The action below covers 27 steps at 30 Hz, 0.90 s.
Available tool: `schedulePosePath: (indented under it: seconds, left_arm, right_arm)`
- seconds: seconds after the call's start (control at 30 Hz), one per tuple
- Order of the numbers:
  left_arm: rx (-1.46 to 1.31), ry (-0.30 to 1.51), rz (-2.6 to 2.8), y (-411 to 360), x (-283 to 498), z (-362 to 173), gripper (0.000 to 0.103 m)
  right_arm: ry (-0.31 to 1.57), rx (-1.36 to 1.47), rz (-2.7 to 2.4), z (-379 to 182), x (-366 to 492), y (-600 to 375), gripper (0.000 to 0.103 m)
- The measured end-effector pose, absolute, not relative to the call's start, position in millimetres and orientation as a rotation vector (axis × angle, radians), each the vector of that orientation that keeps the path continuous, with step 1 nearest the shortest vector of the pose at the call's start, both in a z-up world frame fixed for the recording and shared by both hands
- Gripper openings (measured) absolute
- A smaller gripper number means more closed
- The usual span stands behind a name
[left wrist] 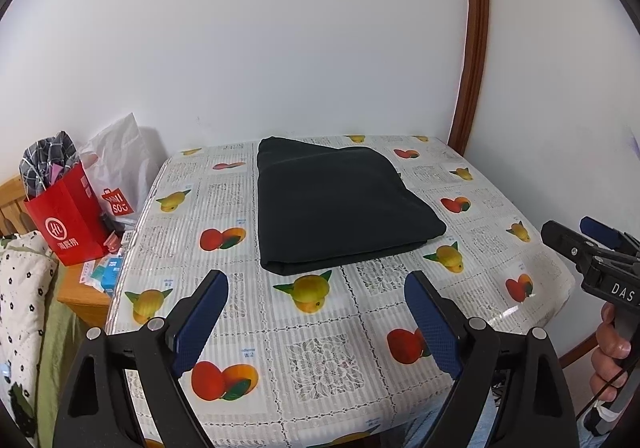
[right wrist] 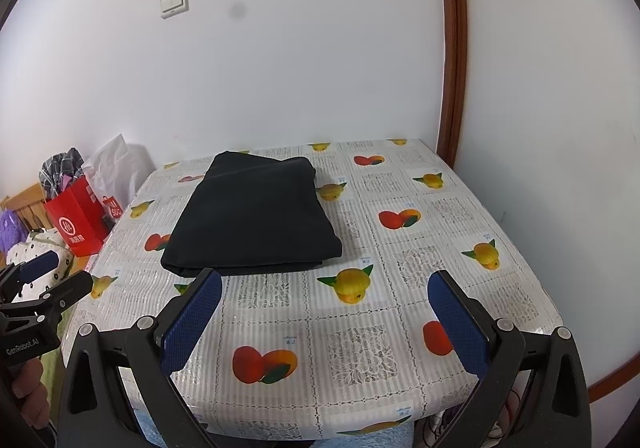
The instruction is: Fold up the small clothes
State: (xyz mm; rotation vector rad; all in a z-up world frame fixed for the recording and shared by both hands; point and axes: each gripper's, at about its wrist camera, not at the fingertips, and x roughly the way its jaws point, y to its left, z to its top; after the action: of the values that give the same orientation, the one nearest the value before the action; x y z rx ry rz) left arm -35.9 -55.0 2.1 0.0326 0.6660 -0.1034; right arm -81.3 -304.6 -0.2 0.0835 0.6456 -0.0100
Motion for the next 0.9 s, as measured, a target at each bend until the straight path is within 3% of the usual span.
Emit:
schedulePosePath:
  seconds: [0.9]
  left_arm:
    - [0.01, 0.674, -0.084, -44, -35, -1, 0.089]
  right_arm:
    - [0.673, 0.076, -0.004, -8, -76, -298, 0.101]
